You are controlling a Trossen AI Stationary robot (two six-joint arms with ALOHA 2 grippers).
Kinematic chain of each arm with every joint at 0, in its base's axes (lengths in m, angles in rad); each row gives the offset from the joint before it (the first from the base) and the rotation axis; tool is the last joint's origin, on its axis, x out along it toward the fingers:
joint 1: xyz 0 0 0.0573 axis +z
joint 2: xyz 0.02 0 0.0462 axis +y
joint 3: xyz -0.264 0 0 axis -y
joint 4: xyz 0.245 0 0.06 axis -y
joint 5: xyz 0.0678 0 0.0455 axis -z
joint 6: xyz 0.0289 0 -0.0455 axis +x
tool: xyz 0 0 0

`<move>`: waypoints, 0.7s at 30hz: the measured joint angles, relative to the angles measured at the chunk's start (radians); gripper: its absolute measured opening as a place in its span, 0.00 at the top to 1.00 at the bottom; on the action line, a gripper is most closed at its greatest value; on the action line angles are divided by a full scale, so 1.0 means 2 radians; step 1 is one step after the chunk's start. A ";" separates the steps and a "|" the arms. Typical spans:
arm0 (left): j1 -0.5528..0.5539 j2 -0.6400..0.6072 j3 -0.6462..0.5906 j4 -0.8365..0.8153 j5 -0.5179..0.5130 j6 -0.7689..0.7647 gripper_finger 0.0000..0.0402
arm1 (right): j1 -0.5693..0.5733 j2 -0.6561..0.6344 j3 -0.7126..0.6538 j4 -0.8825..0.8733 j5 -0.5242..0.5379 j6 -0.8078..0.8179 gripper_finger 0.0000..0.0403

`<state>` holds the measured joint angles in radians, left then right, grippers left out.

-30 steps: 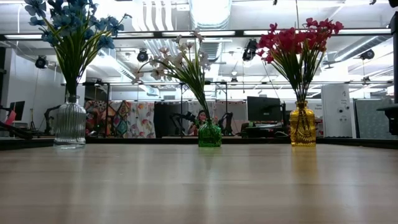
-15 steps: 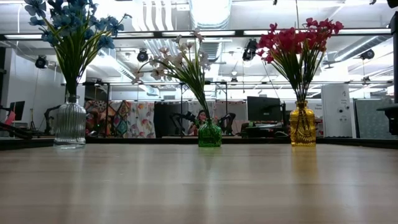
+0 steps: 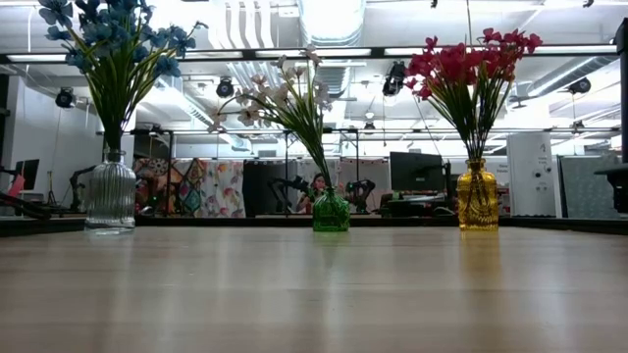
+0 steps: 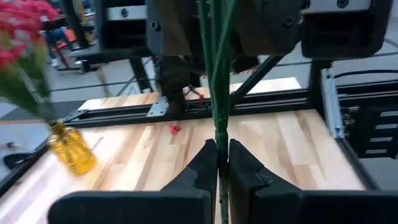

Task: Sort flowers into vase by color
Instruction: Put the white flowers into the green vase

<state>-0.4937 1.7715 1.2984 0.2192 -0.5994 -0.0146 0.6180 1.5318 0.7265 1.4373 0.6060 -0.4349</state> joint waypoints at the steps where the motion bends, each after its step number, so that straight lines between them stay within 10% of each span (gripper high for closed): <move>1: -0.003 -0.002 0.000 -0.004 -0.009 0.000 1.00 | 0.001 -0.007 0.000 -0.015 0.007 0.004 0.73; 12: -0.018 -0.014 0.000 -0.040 -0.101 -0.009 1.00 | -0.002 -0.068 0.041 -0.292 0.060 0.122 0.45; 21: -0.017 -0.014 0.000 -0.046 -0.102 -0.010 1.00 | -0.002 -0.062 0.066 -0.310 0.062 0.104 0.44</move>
<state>-0.5285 1.7439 1.2976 0.1280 -0.8036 -0.0353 0.6147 1.4071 0.8593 0.8166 0.7292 -0.2261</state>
